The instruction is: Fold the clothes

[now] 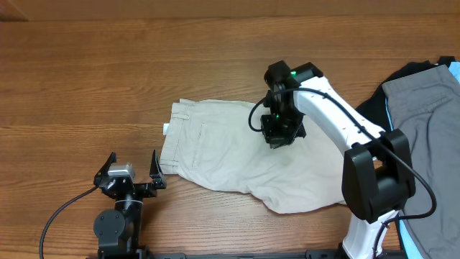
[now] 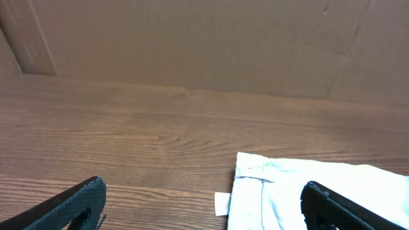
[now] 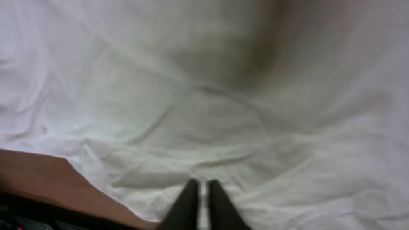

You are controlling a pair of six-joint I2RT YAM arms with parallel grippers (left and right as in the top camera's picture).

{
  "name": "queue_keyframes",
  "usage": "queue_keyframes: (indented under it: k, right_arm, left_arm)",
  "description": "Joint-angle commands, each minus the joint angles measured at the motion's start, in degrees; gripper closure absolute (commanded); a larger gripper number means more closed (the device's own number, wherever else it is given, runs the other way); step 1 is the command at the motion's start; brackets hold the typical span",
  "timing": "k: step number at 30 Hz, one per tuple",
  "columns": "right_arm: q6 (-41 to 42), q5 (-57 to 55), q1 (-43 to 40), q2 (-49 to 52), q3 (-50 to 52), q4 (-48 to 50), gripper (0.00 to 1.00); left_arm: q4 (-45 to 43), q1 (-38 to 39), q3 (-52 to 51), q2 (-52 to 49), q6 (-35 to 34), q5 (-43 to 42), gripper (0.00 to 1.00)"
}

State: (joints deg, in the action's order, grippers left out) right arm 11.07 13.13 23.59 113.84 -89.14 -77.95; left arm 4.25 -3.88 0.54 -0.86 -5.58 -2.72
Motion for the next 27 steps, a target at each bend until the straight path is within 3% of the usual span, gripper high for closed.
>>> queue_keyframes:
  k: [1, 10, 15, 27]
  right_arm:
    - [5.31, -3.76, 0.33, -1.22, 0.61, -0.37, 0.96]
    - [6.95, -4.96, 0.50, -0.57, 8.55, 6.80, 0.96]
    - [4.96, -4.55, 0.52, -0.55, 10.27, 14.49, 0.96]
    - [-3.17, -4.04, 0.50, 5.49, 12.13, 21.38, 0.96]
  left_arm:
    - [0.00, -0.39, -0.26, 0.55, 0.70, 0.37, 0.00]
    - [0.00, -0.39, -0.26, 0.55, 0.70, 0.37, 0.00]
    - [0.00, -0.39, -0.26, 0.55, 0.70, 0.37, 0.00]
    - [0.00, -0.39, -0.26, 0.55, 0.70, 0.37, 0.00]
